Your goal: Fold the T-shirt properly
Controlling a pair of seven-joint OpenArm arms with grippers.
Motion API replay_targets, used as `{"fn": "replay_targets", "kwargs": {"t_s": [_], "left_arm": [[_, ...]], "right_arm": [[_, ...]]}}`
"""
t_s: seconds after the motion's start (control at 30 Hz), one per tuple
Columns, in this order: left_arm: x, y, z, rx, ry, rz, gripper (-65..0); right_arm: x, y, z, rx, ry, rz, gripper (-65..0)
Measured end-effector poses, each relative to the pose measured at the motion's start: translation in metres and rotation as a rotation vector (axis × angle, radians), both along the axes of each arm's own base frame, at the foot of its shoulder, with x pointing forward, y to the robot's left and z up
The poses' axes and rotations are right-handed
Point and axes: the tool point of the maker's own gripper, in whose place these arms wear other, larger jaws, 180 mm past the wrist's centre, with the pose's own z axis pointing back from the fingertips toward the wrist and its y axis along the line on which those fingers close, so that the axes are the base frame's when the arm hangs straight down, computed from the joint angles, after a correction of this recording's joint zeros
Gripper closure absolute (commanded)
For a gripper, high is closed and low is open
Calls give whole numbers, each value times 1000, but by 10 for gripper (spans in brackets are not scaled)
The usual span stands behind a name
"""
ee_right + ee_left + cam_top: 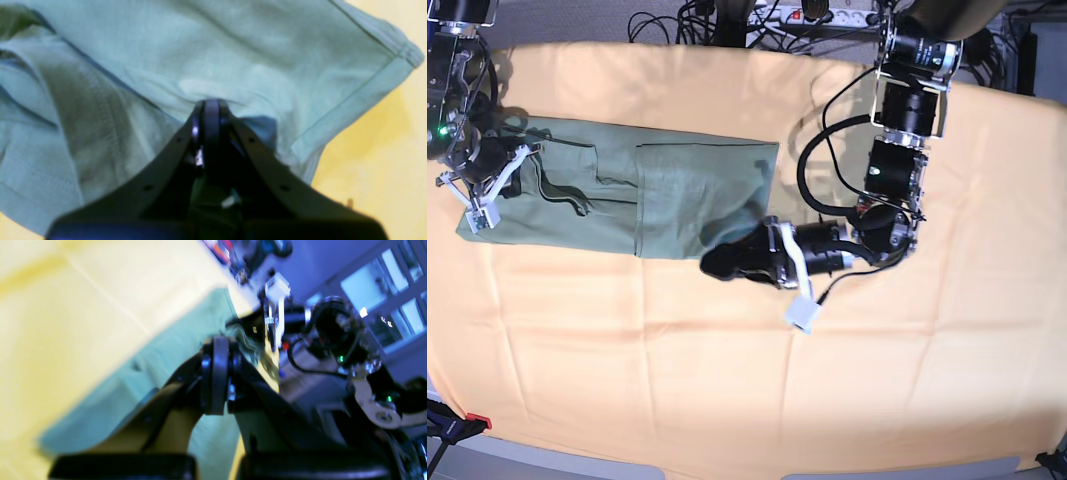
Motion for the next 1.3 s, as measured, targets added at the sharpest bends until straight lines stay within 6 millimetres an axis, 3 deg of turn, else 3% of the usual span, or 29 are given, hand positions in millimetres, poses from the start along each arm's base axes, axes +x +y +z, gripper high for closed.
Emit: {"fn": "replay_targets", "kwargs": {"t_s": [0.07, 0.13, 0.3, 0.4, 0.53, 0.63, 0.8, 0.93, 1.13, 1.3], "left_arm": [[7, 15, 2, -1, -6, 40, 0], [12, 30, 0, 16, -7, 69, 0], [22, 74, -3, 82, -19, 142, 0], [23, 99, -9, 155, -21, 158, 0], [24, 127, -11, 224, -26, 183, 0], [24, 144, -13, 269, -28, 196, 0], [23, 172, -14, 340, -26, 217, 0], [22, 188, -13, 379, -28, 228, 0], [22, 193, -10, 380, -29, 233, 0], [22, 192, -8, 365, -26, 236, 0]], "right_arm": [[4, -7, 8, 31, -45, -42, -209], [11, -19, 25, 89, -121, -97, -304], [30, -54, 86, 191, -333, -186, -320], [15, -79, 96, 207, -337, -268, -369], [-13, -107, 89, 201, -302, -400, -426], [-27, -110, 80, 243, -287, -424, -439], [-48, -117, 35, 365, -179, -537, -439], [-57, -105, 9, 504, -123, -540, -439], [-56, -88, 6, 700, -148, -495, -439], [-52, -46, -5, 787, -75, -353, -439]]}}
